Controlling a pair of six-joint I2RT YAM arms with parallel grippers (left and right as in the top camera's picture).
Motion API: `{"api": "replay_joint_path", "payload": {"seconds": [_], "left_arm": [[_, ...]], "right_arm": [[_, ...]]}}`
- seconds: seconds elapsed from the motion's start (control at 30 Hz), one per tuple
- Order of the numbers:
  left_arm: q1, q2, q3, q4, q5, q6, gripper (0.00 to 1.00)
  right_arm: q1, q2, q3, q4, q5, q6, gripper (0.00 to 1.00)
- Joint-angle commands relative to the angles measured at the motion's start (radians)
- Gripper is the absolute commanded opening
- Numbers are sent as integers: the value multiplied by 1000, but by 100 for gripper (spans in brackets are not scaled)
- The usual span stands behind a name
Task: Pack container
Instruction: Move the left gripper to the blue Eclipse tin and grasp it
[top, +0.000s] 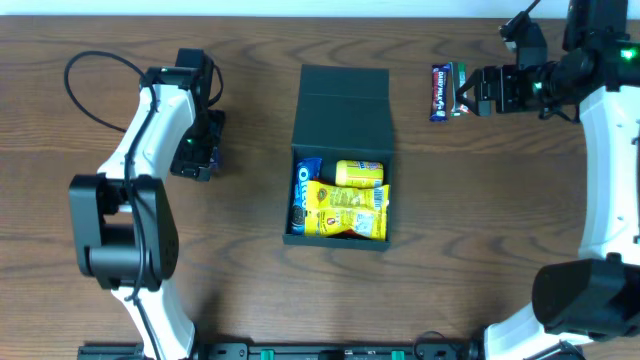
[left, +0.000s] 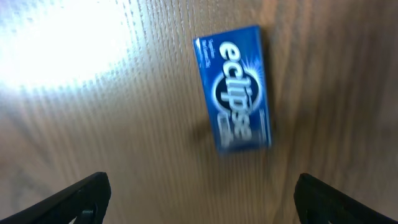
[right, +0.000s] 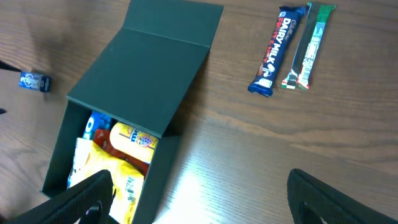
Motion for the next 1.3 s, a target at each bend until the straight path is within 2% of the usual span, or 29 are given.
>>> {"api": "replay_joint_path", "payload": {"seconds": [0.0,0.2,0.47,0.7,0.9,1.03,1.17,1.23,1.27], "left_arm": [[35,48,14,13,48,-35,95],[69,125,14,53,111,-28,95],[74,166,14,95,105,-2,100],[74,166,14,106,72,-2,68],[74,166,14,105,72,7,53],[73,165,14,104,76,73,40],[72,165,14,84,76,152,20],[72,162,16,61,80,178,6],[72,157,16,46,84,182,6]], "right_arm": [[-3,-21,16,-4,3,-10,89],[-3,-21,16,-4,3,-11,89],[-3,-21,16,-4,3,-10,90],[-3,-21,16,-3,3,-10,90],[-3,-21,16,-3,3,-10,90],[-3,-21,16,-3,3,-10,90],[-3,-21,16,-2,3,-10,89],[-3,-21,16,1,3,-10,89],[-3,-21,16,1,3,-11,89]]}}
